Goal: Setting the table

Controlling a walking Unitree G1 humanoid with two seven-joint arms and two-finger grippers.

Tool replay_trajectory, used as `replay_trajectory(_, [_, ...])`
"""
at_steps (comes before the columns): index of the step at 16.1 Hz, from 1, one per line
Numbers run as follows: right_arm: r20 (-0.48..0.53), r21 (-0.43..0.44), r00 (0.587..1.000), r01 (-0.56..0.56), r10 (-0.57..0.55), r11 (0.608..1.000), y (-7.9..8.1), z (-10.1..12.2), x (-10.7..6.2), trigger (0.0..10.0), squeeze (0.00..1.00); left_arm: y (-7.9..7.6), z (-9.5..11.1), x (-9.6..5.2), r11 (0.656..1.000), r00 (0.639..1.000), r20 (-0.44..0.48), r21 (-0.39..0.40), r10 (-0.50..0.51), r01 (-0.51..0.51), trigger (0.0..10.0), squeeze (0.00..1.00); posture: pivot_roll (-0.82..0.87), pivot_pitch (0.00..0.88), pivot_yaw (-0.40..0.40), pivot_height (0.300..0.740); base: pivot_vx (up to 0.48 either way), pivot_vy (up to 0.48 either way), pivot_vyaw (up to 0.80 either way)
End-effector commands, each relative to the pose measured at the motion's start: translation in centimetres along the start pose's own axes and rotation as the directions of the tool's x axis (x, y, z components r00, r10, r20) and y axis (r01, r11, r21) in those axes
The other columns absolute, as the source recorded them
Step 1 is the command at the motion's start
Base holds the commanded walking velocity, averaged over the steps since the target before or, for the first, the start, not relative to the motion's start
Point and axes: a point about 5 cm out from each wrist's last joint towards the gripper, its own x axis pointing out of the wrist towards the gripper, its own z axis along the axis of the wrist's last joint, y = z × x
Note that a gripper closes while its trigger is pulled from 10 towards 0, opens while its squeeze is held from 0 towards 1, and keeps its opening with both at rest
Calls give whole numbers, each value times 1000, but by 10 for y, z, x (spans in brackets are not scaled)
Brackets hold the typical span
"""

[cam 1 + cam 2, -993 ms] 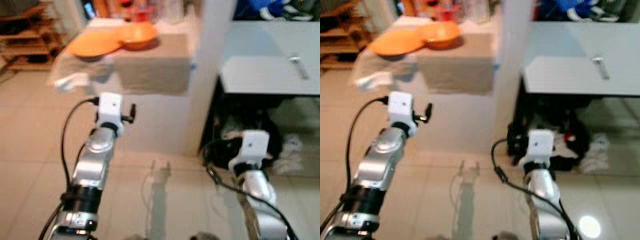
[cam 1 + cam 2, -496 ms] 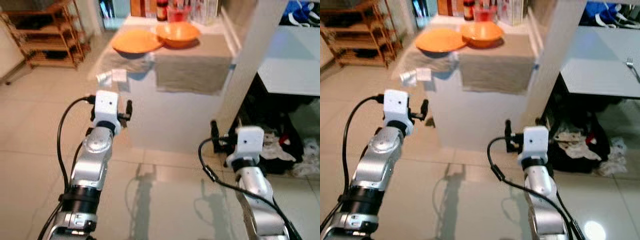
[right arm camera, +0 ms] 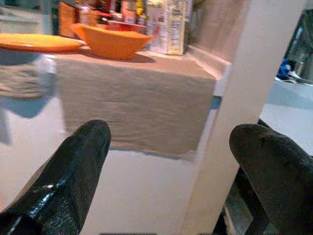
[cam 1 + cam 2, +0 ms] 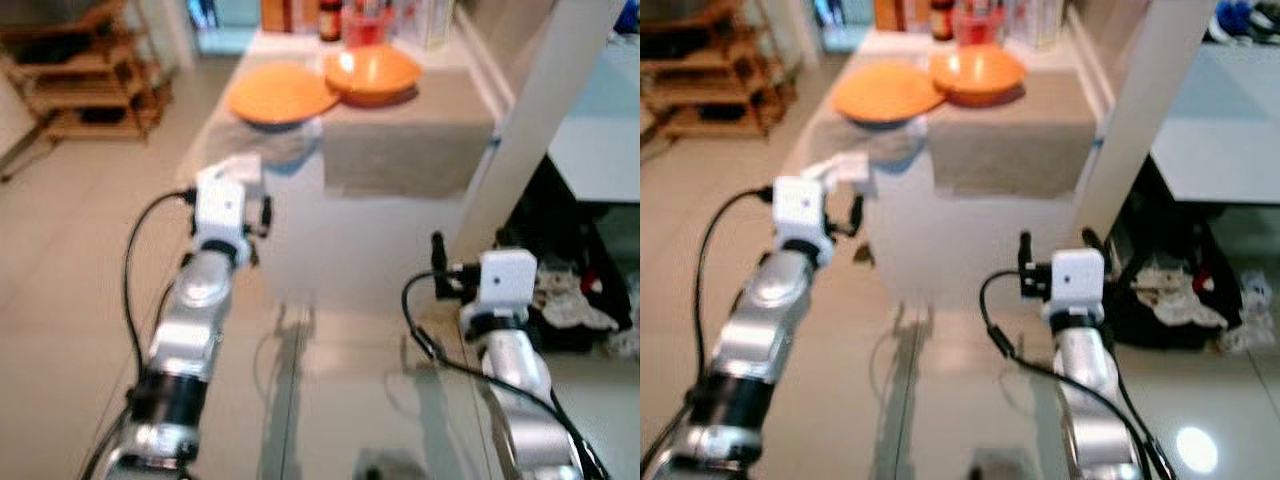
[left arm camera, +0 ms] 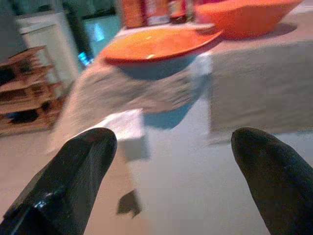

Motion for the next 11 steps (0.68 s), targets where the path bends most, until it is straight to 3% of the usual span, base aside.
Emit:
replay_trajectory(1, [0, 1, 1000, 13, -13, 1000, -3, -1, 1, 10000, 0, -4, 5, 1, 1000, 1000, 21, 15, -15, 15, 10000, 0, -149, 0, 44, 727, 450, 0, 0])
replay_trajectory(3, [-17, 28, 1000, 0, 0, 1000, -3, -3, 0, 10000, 0, -5, 6, 2, 999, 999, 27, 23, -23, 22, 10000, 0, -147, 0, 44, 727, 450, 0, 0])
replay_trajectory(4, [-37, 68, 999, -6, 9, 998, -3, -6, -2, 10000, 0, -6, 6, 1, 999, 999, 29, 29, -31, 30, 10000, 0, -143, 0, 45, 727, 458, 0, 0])
replay_trajectory(5, [-97, 186, 995, 28, -10, 982, -5, -14, -7, 10000, 0, -6, 3, -1, 999, 999, 24, 20, -48, 47, 10000, 0, -145, 0, 50, 727, 458, 0, 0])
replay_trajectory(7, [-132, 236, 991, 54, -23, 970, -8, -19, -13, 10000, 0, -5, -2, -11, 997, 997, 15, -18, -74, 74, 10000, 0, -152, 0, 60, 727, 458, 0, 0])
replay_trajectory(9, [-136, 230, 991, 44, -13, 972, -9, -20, -21, 10000, 0, 0, -9, -23, 994, 995, -12, -35, -100, 100, 10000, 0, -153, 0, 63, 727, 458, 0, 0])
replay_trajectory(11, [-145, 216, 989, 36, -5, 976, -8, -21, -26, 10000, 0, 0, -8, -25, 994, 995, -16, -36, -102, 101, 10000, 0, -151, 0, 63, 727, 458, 0, 0])
